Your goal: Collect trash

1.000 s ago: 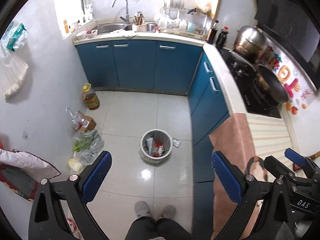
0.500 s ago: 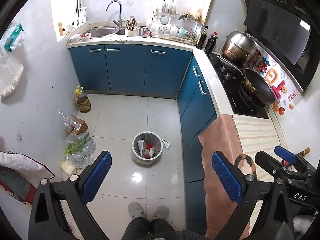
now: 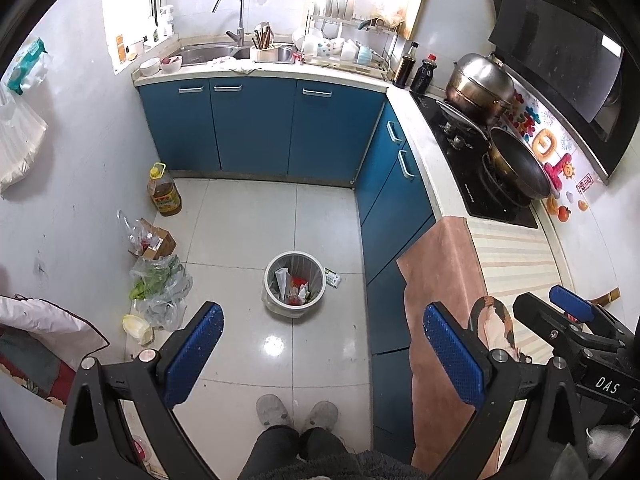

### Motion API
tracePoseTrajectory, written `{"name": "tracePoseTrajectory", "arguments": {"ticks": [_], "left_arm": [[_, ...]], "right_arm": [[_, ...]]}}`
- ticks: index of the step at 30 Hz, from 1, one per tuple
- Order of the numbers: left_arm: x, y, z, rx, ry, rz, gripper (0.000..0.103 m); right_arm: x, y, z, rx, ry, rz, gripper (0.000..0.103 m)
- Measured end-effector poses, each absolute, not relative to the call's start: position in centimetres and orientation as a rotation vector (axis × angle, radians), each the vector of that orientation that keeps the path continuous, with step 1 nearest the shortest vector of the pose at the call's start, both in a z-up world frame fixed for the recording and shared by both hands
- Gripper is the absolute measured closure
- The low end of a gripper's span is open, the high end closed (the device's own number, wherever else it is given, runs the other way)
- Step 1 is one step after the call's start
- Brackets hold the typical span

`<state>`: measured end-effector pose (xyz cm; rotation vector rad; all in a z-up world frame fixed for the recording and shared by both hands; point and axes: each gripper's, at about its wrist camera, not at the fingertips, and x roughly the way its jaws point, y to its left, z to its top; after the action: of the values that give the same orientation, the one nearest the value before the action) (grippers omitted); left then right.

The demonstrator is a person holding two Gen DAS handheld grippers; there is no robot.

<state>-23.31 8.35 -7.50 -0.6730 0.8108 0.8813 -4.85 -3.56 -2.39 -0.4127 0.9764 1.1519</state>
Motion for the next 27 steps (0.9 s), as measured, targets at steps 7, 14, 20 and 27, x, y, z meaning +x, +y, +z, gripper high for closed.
{"name": "tracePoseTrajectory", "arguments": {"ticks": [7, 14, 20, 27], "left_arm": [[-23.6, 7.6, -8.1, -0.691, 0.813, 0.883, 0.001], [-23.7, 7.5, -8.1, -0.702, 0.817, 0.887, 0.001], [-23.8, 7.5, -8.1, -0.701, 0.819, 0.885, 0.001], [-24.0, 7.0, -8.1, -0.71, 0.826, 0.883, 0.001]], "right_arm": [[-4.8, -4.0, -2.6, -0.415, 0.981, 1.152, 0.0], [-4.9, -4.3, -2.9, -0.426, 0.99, 1.152, 0.0], [-5.0, -4.4, -2.9, -0.425, 0.993, 1.151, 0.0], [-5.3, -5.1, -3.1, -0.426, 1.002, 1.152, 0.0]]}}
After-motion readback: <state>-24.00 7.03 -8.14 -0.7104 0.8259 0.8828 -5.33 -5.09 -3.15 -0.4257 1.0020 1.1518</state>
